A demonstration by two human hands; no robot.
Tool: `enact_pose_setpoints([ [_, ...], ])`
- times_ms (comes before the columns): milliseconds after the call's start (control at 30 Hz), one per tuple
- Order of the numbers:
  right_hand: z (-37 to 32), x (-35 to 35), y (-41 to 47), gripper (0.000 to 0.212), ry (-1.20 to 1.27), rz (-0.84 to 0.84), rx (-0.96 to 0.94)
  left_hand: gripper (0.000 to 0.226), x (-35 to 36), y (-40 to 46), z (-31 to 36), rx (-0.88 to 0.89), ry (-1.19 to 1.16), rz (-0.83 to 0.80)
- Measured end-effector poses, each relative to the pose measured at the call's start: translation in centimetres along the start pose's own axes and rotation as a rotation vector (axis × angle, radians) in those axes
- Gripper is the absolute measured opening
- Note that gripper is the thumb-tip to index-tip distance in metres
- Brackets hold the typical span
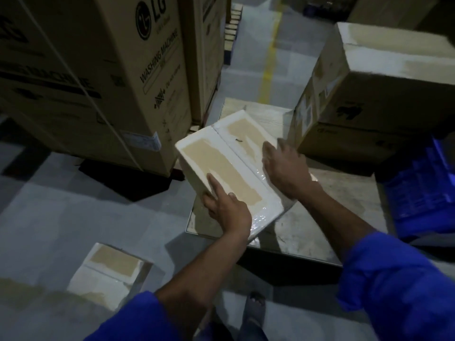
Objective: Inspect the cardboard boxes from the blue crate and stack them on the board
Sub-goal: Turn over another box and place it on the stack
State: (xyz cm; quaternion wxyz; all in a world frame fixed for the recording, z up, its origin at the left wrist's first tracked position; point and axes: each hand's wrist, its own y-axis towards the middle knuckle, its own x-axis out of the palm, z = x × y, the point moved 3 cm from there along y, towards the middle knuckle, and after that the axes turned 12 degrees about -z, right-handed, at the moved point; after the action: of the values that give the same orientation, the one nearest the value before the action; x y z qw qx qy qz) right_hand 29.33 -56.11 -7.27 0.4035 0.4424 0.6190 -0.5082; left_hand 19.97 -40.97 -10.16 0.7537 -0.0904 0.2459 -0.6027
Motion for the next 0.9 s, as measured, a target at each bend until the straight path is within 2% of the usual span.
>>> enact_pose_setpoints([
  [67,-2.5,0.4,0.1,0.046,-0.002,0.02,0.082,0.079,0.8,-0.6,1.0,-0.097,-0.108,-0.078],
  [133,-4.4,1.8,-0.6,0.046,0.098,-0.027,0.108,0.08,1.8,-1.3,1.8,-0.164,-0.263,-0.147],
  [200,-5.0,3.2,-2.0,0.048,0.202,-0.023,0.114,0.066,2.5,-1.8,1.9,-0.238,-0.525,-0.206],
  [267,-4.3,3.8,-3.0,0.052,0.255,0.032,0.129,0.041,2.3,-1.7,2.0,-0.281,-0.616,-0.189],
  [300,-4.0,4.1,-3.4,0.053,0.238,0.052,0.133,0.029,1.8,-1.2,2.1,-0.257,-0.54,-0.135],
  [367,-3.7,4.6,-4.0,0.056,0.187,0.076,0.128,0.021,0.3,0.4,2.4,-0.141,-0.322,-0.05],
  [500,-4.1,4.3,-4.5,0.067,0.124,0.104,0.103,0.024,-3.5,3.6,5.0,0.206,0.006,0.131],
  [567,-3.7,4.2,-4.6,0.071,0.095,0.085,0.072,0.026,-4.6,5.3,6.2,0.353,0.216,0.148],
  [733,-1.7,4.3,-5.2,0.072,0.037,0.06,-0.044,0.045,-5.2,9.5,7.0,0.329,0.703,-0.058],
  [833,-0.3,4.3,-5.4,0.074,0.062,0.037,-0.131,0.055,-4.9,10.7,6.1,0.275,0.681,-0.176],
  [900,0.2,4.2,-5.3,0.072,0.088,0.035,-0.169,0.055,-5.1,11.1,5.4,0.28,0.651,-0.178],
])
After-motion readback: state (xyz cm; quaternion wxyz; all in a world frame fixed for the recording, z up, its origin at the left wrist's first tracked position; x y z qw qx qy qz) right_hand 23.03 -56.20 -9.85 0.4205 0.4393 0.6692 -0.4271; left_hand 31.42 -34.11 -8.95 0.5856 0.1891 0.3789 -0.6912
